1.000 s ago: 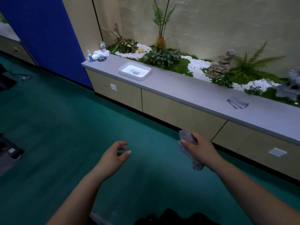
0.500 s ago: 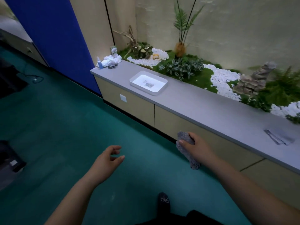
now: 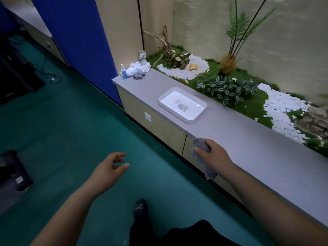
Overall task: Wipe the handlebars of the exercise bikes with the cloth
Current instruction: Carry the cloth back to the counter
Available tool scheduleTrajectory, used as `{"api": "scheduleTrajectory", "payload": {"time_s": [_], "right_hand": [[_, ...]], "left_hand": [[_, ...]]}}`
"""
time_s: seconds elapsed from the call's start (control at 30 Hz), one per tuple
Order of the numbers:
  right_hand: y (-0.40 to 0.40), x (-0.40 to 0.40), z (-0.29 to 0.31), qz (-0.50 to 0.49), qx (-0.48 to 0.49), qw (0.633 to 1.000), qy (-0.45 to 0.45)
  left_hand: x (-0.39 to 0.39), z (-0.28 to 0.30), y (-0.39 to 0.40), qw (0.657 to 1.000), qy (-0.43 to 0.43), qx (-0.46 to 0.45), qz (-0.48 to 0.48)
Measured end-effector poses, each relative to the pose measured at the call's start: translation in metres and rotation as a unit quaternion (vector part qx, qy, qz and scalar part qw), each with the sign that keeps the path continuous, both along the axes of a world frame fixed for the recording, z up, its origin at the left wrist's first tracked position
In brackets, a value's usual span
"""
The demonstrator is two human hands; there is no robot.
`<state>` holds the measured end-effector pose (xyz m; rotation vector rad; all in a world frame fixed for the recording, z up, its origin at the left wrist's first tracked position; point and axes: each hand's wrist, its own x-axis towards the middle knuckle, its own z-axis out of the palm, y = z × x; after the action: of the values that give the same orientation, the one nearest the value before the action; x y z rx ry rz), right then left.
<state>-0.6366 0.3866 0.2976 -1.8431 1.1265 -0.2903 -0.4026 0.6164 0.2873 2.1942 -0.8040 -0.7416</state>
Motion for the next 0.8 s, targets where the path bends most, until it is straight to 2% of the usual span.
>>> {"api": "scheduleTrajectory", "payload": {"time_s": [0.23,0.4,0.6,0.8], "right_hand": [[-0.052,0.089,-0.023,-0.068,0.012,0.997,0.027],[-0.094,0.145,-0.011,-0.12,-0.003,0.993,0.022],[-0.152,0.179,-0.006,-0.175,-0.019,0.984,0.022],[-0.225,0.201,-0.032,-0.214,0.004,0.976,0.031]], "left_hand": [[0.111,-0.022,-0.08,0.998,0.028,0.032,-0.046],[0.182,-0.009,-0.165,0.995,0.015,0.019,-0.093],[0.233,0.004,-0.266,0.988,0.017,0.0,-0.155],[0.271,-0.017,-0.35,0.982,0.037,0.021,-0.181]]}}
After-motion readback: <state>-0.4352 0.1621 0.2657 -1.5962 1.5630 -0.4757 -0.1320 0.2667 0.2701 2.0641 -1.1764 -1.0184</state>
